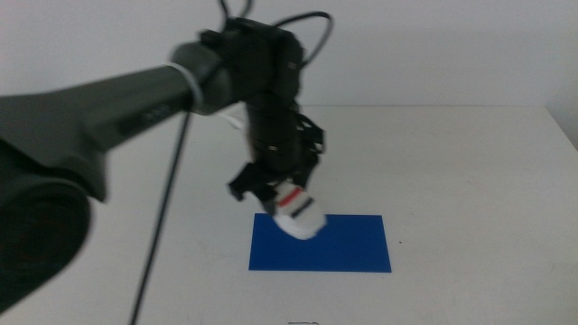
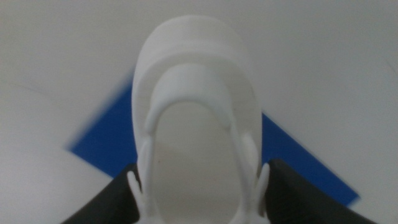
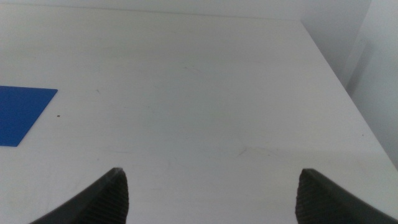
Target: Use one arm to grab the shoe from the table and place it on the mat.
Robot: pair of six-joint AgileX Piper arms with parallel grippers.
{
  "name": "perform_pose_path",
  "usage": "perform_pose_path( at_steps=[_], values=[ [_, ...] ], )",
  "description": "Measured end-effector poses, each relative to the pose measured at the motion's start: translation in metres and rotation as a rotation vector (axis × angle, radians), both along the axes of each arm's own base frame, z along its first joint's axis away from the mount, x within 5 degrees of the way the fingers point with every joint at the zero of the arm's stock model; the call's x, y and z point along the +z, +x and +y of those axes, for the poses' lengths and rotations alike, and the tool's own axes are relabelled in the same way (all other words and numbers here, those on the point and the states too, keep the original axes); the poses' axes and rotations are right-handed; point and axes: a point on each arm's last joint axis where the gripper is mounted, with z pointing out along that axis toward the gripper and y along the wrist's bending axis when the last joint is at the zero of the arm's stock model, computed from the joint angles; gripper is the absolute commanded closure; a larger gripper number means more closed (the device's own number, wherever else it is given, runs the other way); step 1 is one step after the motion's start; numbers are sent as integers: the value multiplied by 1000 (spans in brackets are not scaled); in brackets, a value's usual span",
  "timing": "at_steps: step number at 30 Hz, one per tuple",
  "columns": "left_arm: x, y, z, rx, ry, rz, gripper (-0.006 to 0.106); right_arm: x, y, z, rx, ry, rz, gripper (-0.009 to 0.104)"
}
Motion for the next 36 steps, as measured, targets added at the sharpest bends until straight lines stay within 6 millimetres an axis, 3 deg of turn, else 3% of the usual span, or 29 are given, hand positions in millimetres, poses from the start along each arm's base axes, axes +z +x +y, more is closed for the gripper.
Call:
perform_pose_path(
  at_steps=[6,10,20,23,30,36],
  values=[
    [-19,2,-48,-68,-30,-1,99,0,0,0,0,0,0,1],
    [-33,2,-66,-90,-46,18,99,0,0,0,0,0,0,1],
    [-36,0,-73,-105,-54,21,99,0,0,0,0,0,0,1],
    [-36,0,-73,-183,-45,10,99,0,0,0,0,0,0,1],
    [-36,0,-72,-763,18,-76,99,0,0,0,0,0,0,1],
    [-36,0,-72,-1461,90,-178,99,0,0,0,0,0,0,1]
  ],
)
